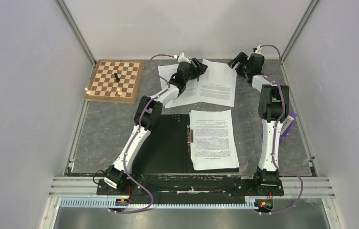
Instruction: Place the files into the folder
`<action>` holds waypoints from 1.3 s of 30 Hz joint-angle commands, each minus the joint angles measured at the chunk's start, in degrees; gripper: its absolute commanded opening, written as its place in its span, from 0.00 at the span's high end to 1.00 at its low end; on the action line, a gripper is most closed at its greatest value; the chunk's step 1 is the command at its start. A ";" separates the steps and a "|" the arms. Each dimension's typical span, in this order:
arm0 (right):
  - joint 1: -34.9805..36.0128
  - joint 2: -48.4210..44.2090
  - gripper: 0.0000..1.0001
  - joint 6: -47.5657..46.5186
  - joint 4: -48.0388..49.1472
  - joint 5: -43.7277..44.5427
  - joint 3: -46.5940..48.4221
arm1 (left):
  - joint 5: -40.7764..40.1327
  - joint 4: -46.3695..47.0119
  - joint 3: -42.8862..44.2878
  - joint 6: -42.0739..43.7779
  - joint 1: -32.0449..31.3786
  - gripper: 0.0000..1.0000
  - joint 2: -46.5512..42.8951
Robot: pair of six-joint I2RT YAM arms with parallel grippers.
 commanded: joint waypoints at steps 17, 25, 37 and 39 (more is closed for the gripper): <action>0.28 0.44 0.55 2.30 0.83 -9.83 -4.38 | 2.93 2.46 3.53 -3.03 0.05 0.28 -0.29; 0.39 -3.43 1.00 4.55 -0.73 -9.90 1.41 | 6.74 0.34 3.10 -0.70 0.29 0.36 -4.84; 2.25 -28.30 1.00 1.96 -6.12 -5.26 -1.46 | 5.95 -9.04 -20.64 7.49 0.85 0.33 -32.66; 2.64 -32.40 1.00 1.22 -10.06 -5.57 -0.87 | 2.89 -12.08 -28.03 7.93 0.90 0.33 -39.76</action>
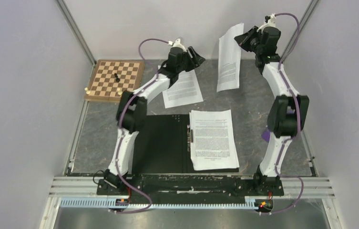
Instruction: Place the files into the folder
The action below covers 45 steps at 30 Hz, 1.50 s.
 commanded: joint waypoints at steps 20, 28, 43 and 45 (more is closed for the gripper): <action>13.29 -52.77 1.00 -5.22 -29.66 8.92 -24.18 | -16.10 -18.79 -69.53 -3.38 0.31 0.36 -62.25; 10.55 -53.39 1.00 -7.28 -24.58 6.98 -51.86 | -19.74 -22.77 -74.85 -6.30 -4.23 0.41 -61.23; 12.72 -48.51 1.00 -13.07 -12.57 13.44 -68.19 | -26.15 -25.48 -77.71 -10.02 -10.86 0.48 -53.85; 12.81 -48.39 1.00 -11.08 -11.80 15.21 -68.67 | -26.31 -25.89 -77.73 -10.10 -10.86 0.48 -53.56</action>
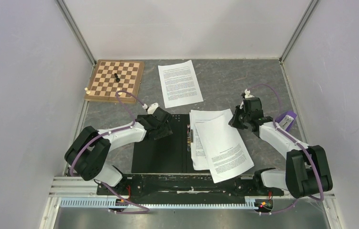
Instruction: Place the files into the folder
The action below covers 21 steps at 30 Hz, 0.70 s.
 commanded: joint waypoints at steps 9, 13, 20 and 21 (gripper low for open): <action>0.72 2.29 1.00 7.02 10.16 3.53 0.51 | -3.04 -1.91 -0.66 -2.16 -0.15 0.48 2.90; 1.18 2.81 1.00 8.80 11.76 3.38 -0.03 | -2.95 -1.87 -0.51 -2.08 -0.15 0.49 3.09; 4.04 1.28 1.00 14.19 15.06 6.92 -2.68 | -2.42 -1.90 -0.52 -2.08 -0.17 0.49 3.03; 4.15 1.01 1.00 15.15 15.39 8.34 -3.16 | -2.33 -1.90 -0.52 -1.99 -0.16 0.49 2.97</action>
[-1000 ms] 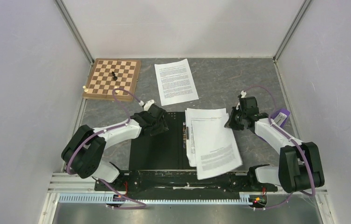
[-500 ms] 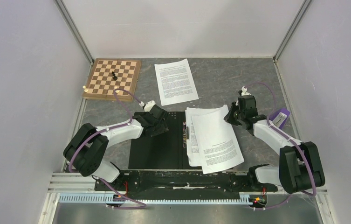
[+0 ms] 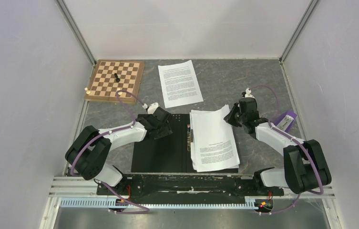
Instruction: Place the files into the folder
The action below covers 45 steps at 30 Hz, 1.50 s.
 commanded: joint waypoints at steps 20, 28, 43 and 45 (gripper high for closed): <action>4.82 -3.41 1.00 9.74 9.06 7.81 -5.38 | -0.78 -2.93 -0.38 -1.65 -0.09 0.49 2.34; 5.16 -1.59 1.00 5.51 7.17 7.26 -3.81 | -0.14 -3.79 0.31 -0.86 -0.24 0.48 2.12; 5.16 1.74 0.09 -13.15 -2.01 12.17 10.80 | 1.63 -6.72 15.91 7.42 4.37 0.32 0.02; 5.14 6.21 0.08 -15.04 3.10 6.32 13.84 | 2.45 -6.28 20.92 8.93 7.09 0.32 3.48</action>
